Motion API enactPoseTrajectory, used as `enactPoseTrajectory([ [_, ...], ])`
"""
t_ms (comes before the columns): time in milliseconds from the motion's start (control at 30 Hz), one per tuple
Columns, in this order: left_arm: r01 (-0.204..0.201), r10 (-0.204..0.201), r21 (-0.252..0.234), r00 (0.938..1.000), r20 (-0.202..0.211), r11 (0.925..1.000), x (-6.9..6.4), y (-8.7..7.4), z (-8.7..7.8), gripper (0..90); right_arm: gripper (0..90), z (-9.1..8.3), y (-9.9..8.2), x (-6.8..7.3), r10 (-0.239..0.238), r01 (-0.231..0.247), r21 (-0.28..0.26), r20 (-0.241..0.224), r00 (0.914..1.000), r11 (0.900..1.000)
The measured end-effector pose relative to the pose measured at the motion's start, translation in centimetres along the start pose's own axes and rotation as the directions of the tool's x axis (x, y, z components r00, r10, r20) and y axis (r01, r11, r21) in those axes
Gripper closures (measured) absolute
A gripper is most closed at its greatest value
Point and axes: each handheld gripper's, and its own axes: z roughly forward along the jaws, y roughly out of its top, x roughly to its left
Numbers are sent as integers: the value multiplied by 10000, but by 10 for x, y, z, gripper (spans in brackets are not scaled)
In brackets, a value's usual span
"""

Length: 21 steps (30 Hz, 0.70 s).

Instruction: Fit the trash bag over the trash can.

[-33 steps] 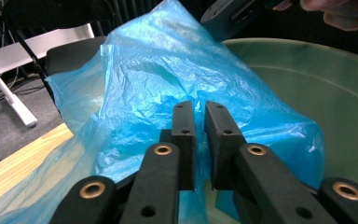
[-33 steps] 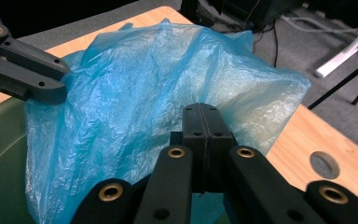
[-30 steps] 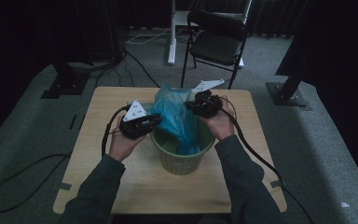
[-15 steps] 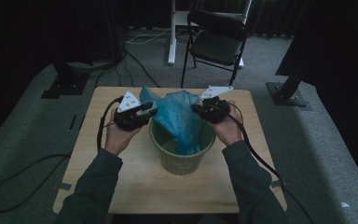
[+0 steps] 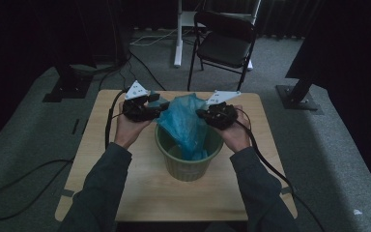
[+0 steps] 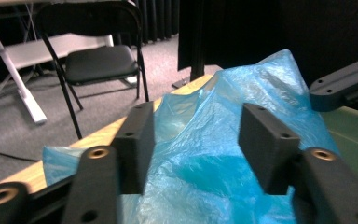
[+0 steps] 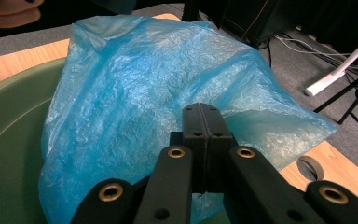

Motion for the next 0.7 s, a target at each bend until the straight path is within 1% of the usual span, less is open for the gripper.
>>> enactPoseTrajectory([
  [67,122,-124,95,9998,171,9999,1,1,4,392,900,1,0,1,-25,25,0,-40,10000,10000],
  [100,178,-185,230,9994,307,9996,2,1,7,370,900,1,0,2,-28,28,2,-41,10000,10000],
  [167,242,-257,550,9993,266,9982,1,2,12,355,900,1,0,2,-50,50,-2,-66,10000,10000],
  [200,300,-320,704,9991,280,9971,1,2,15,333,900,2,0,2,-61,61,-25,-67,10000,10000],
  [233,277,-302,949,9992,248,9951,0,2,19,320,900,1,0,2,-69,68,-39,-71,10000,10000],
  [300,258,-292,1225,9992,256,9921,-1,1,23,322,900,1,0,3,-95,94,-71,-49,9999,9999],
  [333,255,-299,1346,9991,313,9906,-2,0,25,341,900,1,0,3,-122,122,-80,-45,9999,9999],
  [367,163,-212,1497,9993,311,9886,-4,-1,27,393,900,1,0,3,-137,136,-79,-34,9999,9999],
  [400,-5,-43,1659,9996,286,9861,-7,-2,28,469,900,0,0,3,-146,146,-77,-19,9999,9999],
  [433,-192,139,1807,9994,307,9833,-10,-2,29,526,900,0,0,3,-132,131,-86,-28,9999,9999],
  [467,-400,345,1870,9989,322,9816,-13,-3,29,610,900,0,-1,3,-135,135,-75,-24,9999,9999],
  [500,-624,579,1949,9979,287,9788,-16,-3,29,657,900,-1,-1,3,-154,154,-65,-21,9999,9999],
  [533,-772,733,1932,9969,275,9781,-19,-4,28,711,900,-1,-1,4,-165,165,-38,-40,9999,9999],
  [600,-1015,999,1811,9948,182,9782,-24,-4,26,790,898,-3,-1,4,-204,204,-53,-22,9998,9998],
  [667,-1234,1231,1756,9923,126,9767,-28,-5,24,832,831,-5,0,3,-149,149,-180,-15,9999,9997],
  [700,-1349,1354,1747,9908,91,9753,-30,-5,23,842,812,-7,0,2,-116,116,-261,7,9999,9996],
])
